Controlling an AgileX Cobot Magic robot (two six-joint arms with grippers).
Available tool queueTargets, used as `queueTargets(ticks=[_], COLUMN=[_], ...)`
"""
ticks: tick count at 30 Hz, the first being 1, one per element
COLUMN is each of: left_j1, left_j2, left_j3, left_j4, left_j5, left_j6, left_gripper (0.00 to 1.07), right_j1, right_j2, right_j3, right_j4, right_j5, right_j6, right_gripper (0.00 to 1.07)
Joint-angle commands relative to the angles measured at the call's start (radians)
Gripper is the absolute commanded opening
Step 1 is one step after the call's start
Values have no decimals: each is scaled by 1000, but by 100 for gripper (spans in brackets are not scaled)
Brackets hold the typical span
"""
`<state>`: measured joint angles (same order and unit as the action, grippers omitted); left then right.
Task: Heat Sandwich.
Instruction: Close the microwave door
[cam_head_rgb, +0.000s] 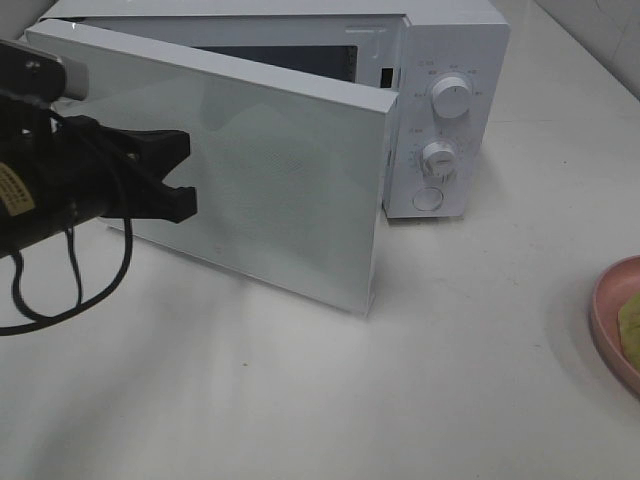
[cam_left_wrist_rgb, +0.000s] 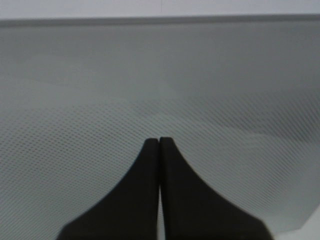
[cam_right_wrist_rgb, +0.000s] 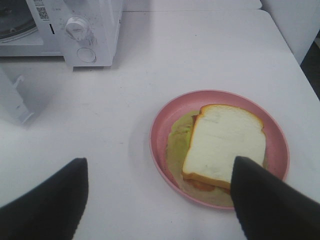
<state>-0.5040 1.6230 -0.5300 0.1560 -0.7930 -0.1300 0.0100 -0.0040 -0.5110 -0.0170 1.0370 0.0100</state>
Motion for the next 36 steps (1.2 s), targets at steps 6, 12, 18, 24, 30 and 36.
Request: queueTargets(ticks=[6,12,18,24,30,36], left_j1=[-106,-169,-214,-246,-248,-248], left_j2=[71,154,224,290,356,400], left_j3=[-90,-218,-344,-458,-573,-662], left_j4=[-168,-214,-231,-231,-243,-245], left_j5=[14,76,121,181,251,288], left_j6=[73,80,109,109,105,105], left_gripper=[0,0,0,0,0,0], right_j1=[-6,-6,-6,-6,-6,-6], right_j2=[-28,-28,-28,-28,-28,-28], right_j3=[4,4,4,4,4,4], right_j4=[-1,-1,-1,-1,-1,-1], right_j5=[-10,-10,-10,-10,-10,-10], right_j6=[0,0,0,0,0,0], right_gripper=[75,75,75,75,75,75])
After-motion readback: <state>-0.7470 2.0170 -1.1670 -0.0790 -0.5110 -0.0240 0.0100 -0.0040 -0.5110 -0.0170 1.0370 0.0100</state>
